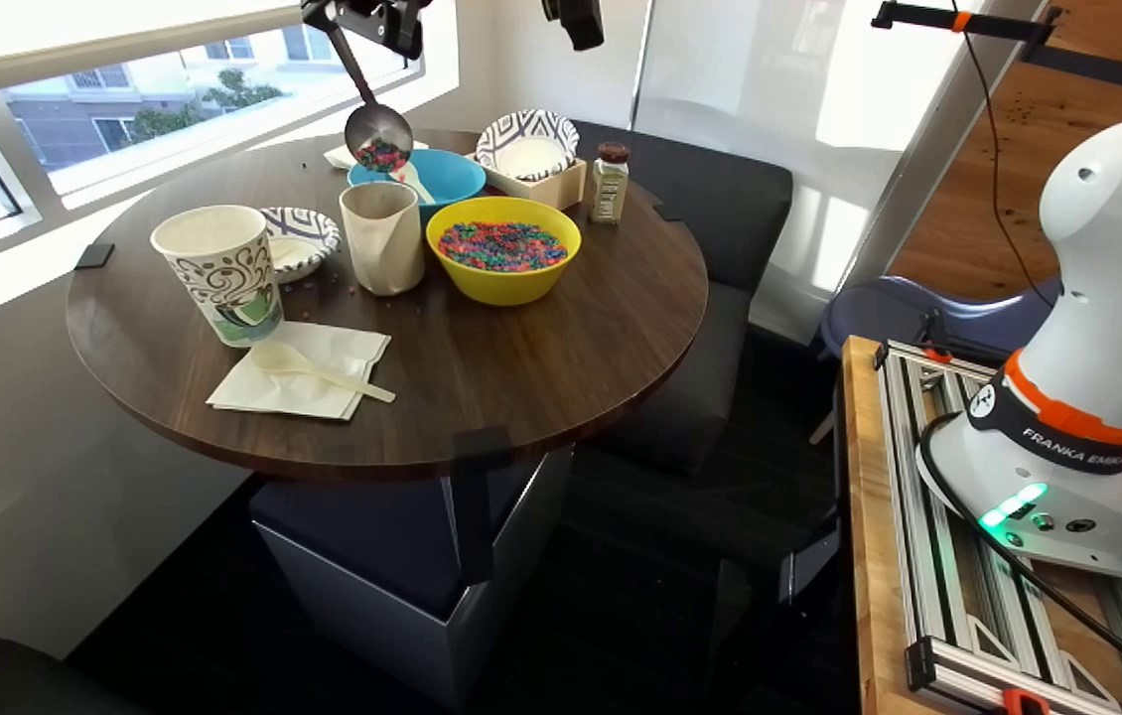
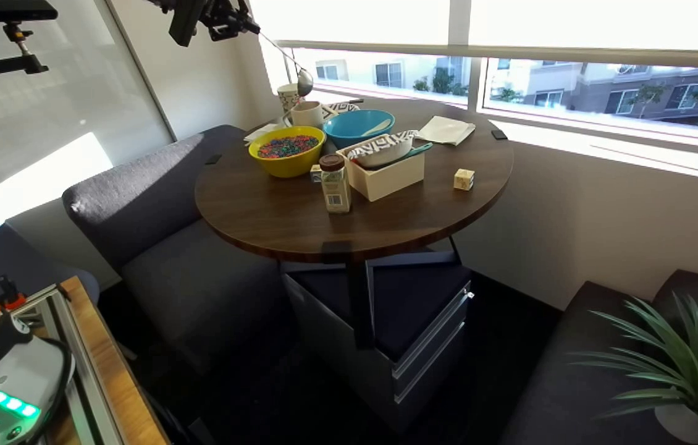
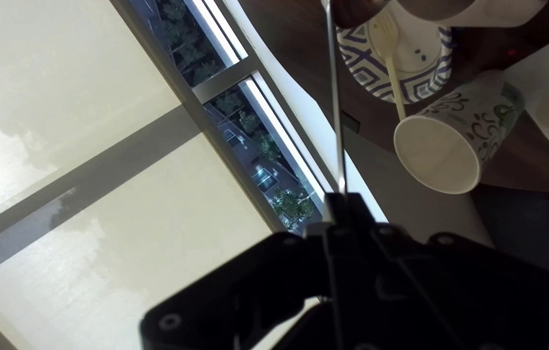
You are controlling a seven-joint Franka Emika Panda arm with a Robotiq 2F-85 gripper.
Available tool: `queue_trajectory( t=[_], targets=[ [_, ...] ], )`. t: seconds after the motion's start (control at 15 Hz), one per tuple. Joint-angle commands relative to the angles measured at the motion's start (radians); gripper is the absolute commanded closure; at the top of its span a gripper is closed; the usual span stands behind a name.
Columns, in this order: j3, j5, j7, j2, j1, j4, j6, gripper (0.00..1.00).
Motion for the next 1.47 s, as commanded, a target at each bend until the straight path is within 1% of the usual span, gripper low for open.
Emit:
queue_trajectory(
  t=[0.0,0.33,0.8,1.13,1.4],
  targets=[
    [-0.002,-0.013,-0.019,0.013,0.021,-0.016,-0.025,0.99],
    [0.003,-0.016,-0.032,0.019,0.020,-0.018,-0.033,0.99],
    [0.031,-0.018,-0.094,0.013,0.029,-0.038,-0.091,0.99],
    [0.057,-0.027,-0.145,-0.001,0.052,-0.066,-0.150,0.99],
    [0.042,-0.038,-0.165,0.014,0.090,-0.091,-0.172,0.99]
  ],
)
